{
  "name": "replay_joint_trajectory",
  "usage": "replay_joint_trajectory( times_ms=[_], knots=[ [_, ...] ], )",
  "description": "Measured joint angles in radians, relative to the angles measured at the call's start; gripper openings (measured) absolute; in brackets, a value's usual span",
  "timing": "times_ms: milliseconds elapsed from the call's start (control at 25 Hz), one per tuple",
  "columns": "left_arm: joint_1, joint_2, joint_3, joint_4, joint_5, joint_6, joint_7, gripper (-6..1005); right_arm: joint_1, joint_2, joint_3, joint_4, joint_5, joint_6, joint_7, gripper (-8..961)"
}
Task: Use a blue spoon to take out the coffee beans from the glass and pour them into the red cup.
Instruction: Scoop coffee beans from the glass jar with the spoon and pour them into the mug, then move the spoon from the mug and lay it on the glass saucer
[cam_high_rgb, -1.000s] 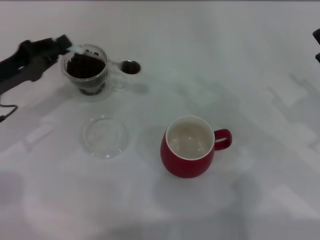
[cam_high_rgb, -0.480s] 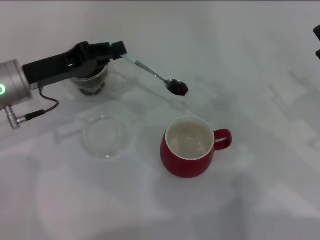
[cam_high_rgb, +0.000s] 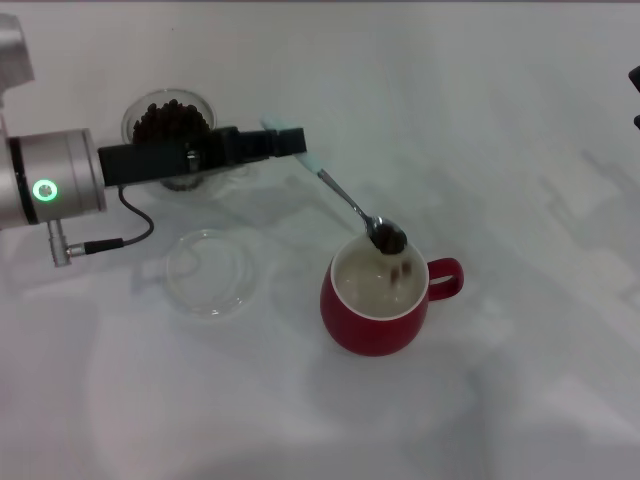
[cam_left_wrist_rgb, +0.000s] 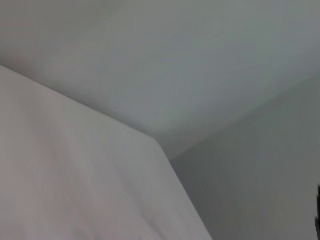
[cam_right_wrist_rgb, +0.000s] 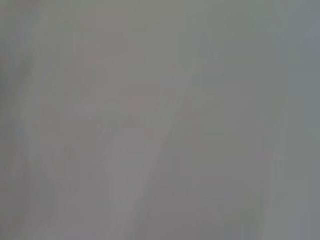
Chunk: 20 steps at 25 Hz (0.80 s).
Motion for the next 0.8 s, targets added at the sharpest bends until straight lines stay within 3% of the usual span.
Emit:
replay_joint_trajectory(
  times_ms=[440,800],
  knots=[
    [-0.091,0.0,0.0,-0.018,0.124,0.023,0.154,125,-0.026,0.0,-0.003,-0.012,-0.001,0.0,0.002,648],
    [-0.17,-0.004,0.0,-0.078,0.155,0.027,0.183,126,-0.043,0.001,-0.003,-0.012,-0.001,0.0,0.002,648]
  ],
)
